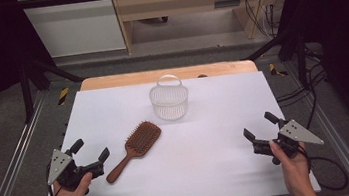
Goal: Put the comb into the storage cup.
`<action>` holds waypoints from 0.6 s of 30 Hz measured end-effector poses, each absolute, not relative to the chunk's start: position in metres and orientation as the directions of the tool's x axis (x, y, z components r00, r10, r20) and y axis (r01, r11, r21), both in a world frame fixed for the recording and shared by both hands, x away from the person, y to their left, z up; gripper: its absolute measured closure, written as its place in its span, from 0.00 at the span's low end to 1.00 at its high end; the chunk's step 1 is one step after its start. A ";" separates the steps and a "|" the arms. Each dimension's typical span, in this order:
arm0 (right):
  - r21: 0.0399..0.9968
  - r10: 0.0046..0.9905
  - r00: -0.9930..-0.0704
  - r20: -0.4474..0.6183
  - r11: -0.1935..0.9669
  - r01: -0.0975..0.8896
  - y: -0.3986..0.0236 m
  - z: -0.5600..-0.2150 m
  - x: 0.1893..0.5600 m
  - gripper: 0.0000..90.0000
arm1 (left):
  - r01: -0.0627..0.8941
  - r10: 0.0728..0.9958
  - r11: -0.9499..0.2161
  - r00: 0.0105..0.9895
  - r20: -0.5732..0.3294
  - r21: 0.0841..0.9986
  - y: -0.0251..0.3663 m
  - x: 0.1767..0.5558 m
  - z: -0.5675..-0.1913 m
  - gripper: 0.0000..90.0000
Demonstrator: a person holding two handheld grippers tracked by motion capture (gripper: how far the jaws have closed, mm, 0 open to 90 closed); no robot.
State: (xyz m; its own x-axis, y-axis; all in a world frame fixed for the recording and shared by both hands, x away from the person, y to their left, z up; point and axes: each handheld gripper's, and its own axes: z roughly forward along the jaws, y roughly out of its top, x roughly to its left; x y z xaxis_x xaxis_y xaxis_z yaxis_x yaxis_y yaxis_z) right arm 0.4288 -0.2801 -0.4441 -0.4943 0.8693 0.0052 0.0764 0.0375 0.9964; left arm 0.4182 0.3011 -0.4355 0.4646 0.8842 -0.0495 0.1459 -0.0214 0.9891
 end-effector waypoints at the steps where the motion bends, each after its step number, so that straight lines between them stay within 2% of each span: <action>1: 0.996 0.869 -0.494 0.005 0.038 0.076 -0.280 -0.444 0.429 0.06 | 0.148 0.883 -0.024 0.466 -0.049 0.989 0.301 0.418 -0.435 0.02; 5: 0.993 0.864 -0.503 -0.002 0.061 0.100 -0.278 -0.445 0.429 0.06 | 0.190 0.872 -0.014 0.483 -0.081 0.982 0.297 0.416 -0.437 0.03; 8: 0.992 0.858 -0.513 -0.003 0.068 0.108 -0.277 -0.446 0.430 0.09 | 0.212 0.868 -0.037 0.491 -0.073 0.977 0.290 0.412 -0.437 0.03; 18: 0.991 0.860 -0.510 -0.014 0.081 0.109 -0.270 -0.446 0.432 0.05 | 0.274 0.847 -0.116 0.529 -0.049 0.955 0.263 0.410 -0.443 0.04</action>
